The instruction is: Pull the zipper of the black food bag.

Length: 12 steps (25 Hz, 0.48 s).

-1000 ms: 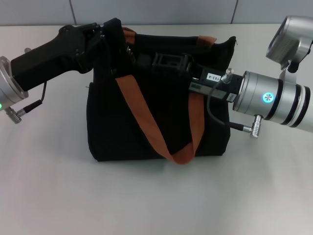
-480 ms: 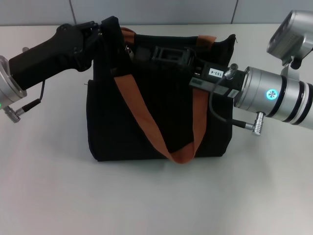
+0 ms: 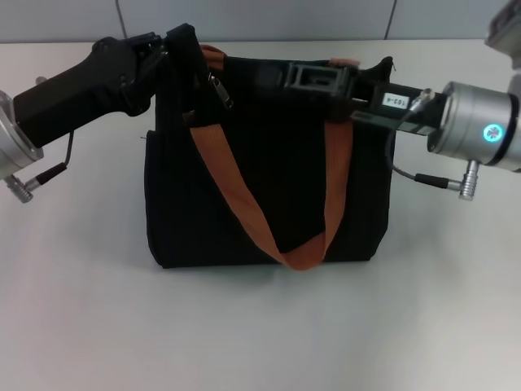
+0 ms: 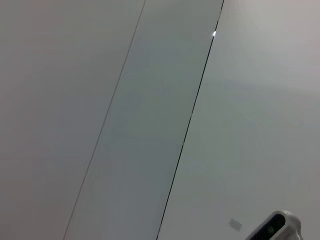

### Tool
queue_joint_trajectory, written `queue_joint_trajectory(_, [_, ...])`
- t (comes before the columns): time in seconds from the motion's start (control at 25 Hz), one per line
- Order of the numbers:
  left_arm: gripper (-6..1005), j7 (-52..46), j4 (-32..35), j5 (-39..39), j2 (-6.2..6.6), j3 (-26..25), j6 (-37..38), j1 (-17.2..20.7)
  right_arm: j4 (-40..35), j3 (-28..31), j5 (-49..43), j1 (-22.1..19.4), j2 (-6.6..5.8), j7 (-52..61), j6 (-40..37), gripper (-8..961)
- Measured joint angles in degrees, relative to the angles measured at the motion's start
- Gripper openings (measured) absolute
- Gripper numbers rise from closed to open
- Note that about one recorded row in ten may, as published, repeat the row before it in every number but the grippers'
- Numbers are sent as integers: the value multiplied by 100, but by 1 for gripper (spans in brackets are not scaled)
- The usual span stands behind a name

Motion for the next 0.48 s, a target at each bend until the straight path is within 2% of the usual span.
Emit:
queue_joint_trajectory(0.2, [21,-18,-11,0,-9,6,12,-36,-17,-413,-2,239,0,11,73,277])
queue_joint_trajectory(0.48, [21,-27,-59,0,-9,-6,39,-68,-173,-536,-2,220,1,18,295,270])
